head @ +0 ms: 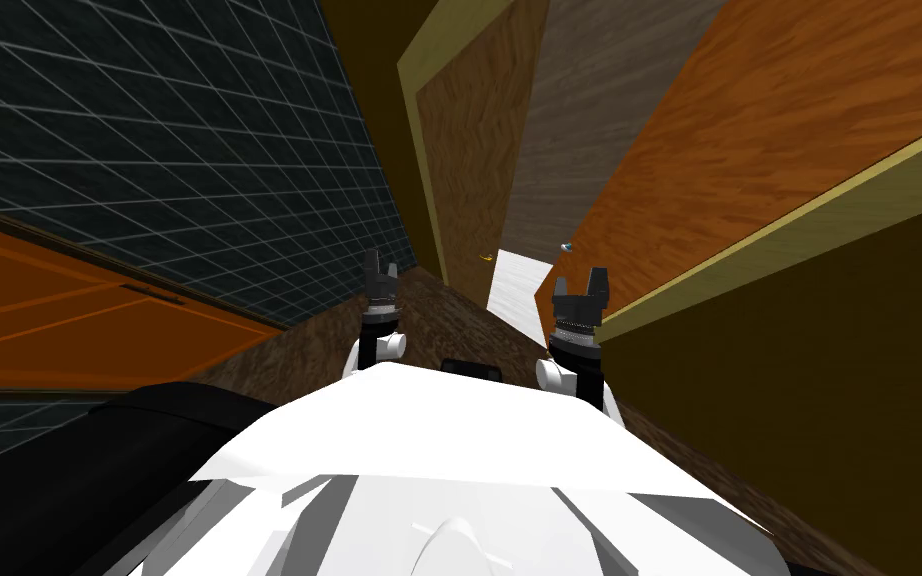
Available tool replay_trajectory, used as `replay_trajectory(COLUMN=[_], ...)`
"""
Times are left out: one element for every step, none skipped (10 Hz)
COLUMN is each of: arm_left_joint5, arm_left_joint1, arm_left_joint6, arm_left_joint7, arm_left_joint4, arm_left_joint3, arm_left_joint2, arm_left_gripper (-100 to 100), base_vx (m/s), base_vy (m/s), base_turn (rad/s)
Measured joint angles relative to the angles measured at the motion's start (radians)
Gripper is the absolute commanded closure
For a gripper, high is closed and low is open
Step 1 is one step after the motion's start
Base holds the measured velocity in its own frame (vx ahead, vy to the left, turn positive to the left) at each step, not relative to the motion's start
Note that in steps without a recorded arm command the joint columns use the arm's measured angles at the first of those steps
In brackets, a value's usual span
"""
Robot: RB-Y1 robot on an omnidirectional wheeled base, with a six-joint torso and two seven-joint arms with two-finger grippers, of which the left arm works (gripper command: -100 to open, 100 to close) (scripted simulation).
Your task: Push the door open
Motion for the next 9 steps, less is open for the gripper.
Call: replay_trajectory(arm_left_joint5=[-0.001, 0.0, -0.001, -0.002, 0.0, 0.003, 0.003, 0.004, 0.004], arm_left_joint1=[0.0, -0.007, -0.008, -0.009, -0.013, -0.019, -0.026, -0.036, -0.037], arm_left_joint6=[-0.004, -0.01, -0.018, -0.029, -0.034, -0.032, -0.034, -0.037, -0.042], arm_left_joint7=[-0.001, 0.001, 0.001, 0.001, 0.004, 0.009, 0.011, 0.011, 0.012], arm_left_joint4=[0.015, 0.037, 0.057, 0.084, 0.106, 0.122, 0.143, 0.167, 0.184], arm_left_joint3=[-0.009, -0.011, -0.017, -0.028, -0.034, -0.035, -0.039, -0.043, -0.049], arm_left_joint2=[0.003, 0.008, 0.011, 0.013, 0.02, 0.029, 0.032, 0.034, 0.036], arm_left_gripper=[-100, -100, -100, -100, -100, -100, -100, -100, -100], base_vx=[0.137, 0.164, 0.181, 0.178, 0.15, 0.111, 0.089, 0.092, 0.076], base_vy=[-0.004, -0.022, -0.018, 0.009, 0.015, 0.019, 0.019, 0.016, 0.013], base_turn=[-0.092, -0.047, -0.079, -0.092, -0.056, -0.052, -0.056, -0.061, -0.052])
